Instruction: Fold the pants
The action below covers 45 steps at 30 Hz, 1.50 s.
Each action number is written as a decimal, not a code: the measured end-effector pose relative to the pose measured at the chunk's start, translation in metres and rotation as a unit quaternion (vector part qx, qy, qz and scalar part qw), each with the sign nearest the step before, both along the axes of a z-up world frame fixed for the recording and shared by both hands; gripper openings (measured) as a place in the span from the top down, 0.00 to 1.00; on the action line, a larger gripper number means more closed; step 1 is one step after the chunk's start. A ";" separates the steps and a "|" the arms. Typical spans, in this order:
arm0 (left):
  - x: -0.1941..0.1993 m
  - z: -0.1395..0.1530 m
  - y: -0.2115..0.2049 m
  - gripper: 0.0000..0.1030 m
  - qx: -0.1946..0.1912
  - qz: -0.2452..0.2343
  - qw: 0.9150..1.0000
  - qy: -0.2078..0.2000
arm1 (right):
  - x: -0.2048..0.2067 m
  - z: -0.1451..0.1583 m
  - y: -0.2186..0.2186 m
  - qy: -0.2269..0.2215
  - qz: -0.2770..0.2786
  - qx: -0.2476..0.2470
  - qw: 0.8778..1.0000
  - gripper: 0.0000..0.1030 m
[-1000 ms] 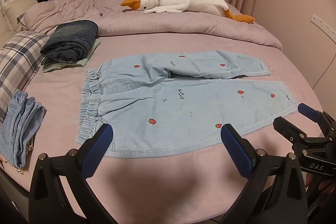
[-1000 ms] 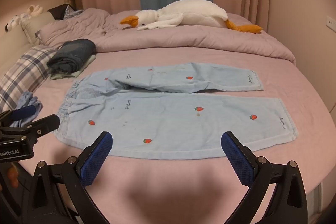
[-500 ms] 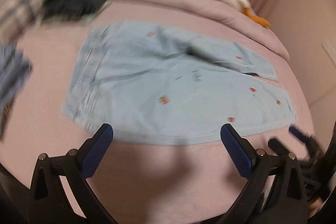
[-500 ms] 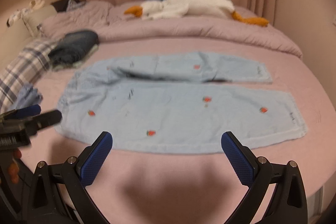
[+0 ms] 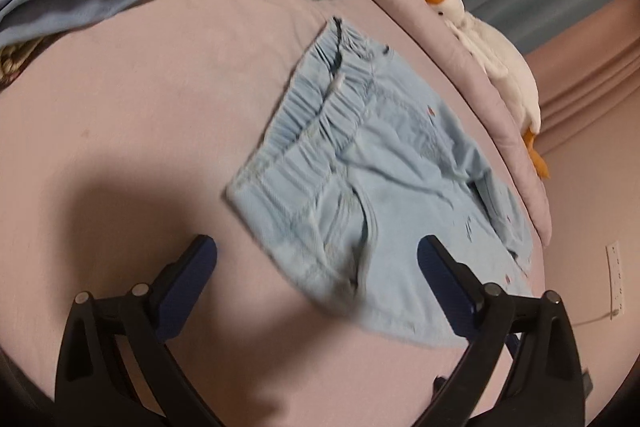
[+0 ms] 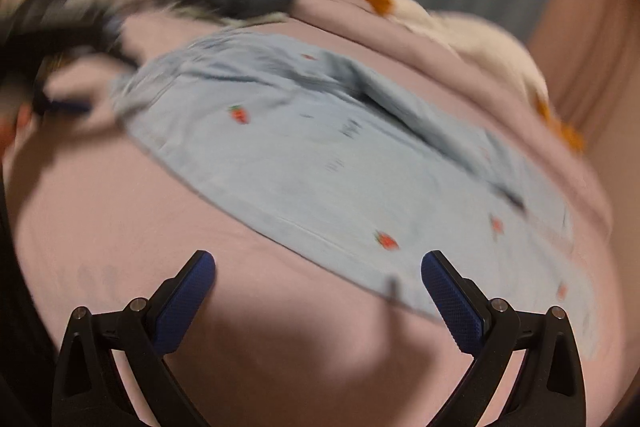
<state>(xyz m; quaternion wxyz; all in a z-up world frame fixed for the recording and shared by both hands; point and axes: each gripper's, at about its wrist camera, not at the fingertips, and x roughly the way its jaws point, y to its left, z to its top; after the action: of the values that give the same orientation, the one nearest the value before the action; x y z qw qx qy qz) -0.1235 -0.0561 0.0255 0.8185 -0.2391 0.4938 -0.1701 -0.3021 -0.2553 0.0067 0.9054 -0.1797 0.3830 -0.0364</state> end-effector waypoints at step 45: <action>0.046 -0.014 -0.052 0.91 0.252 -0.183 0.936 -0.163 | 0.069 -0.003 -0.119 0.048 -0.123 0.117 0.984 0.38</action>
<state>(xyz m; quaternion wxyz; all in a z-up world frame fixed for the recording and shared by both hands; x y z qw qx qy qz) -0.0779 -0.1085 0.0118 0.8758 0.1005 0.4157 -0.2240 -0.2334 -0.3744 0.0039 0.8892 -0.0253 0.4471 -0.0939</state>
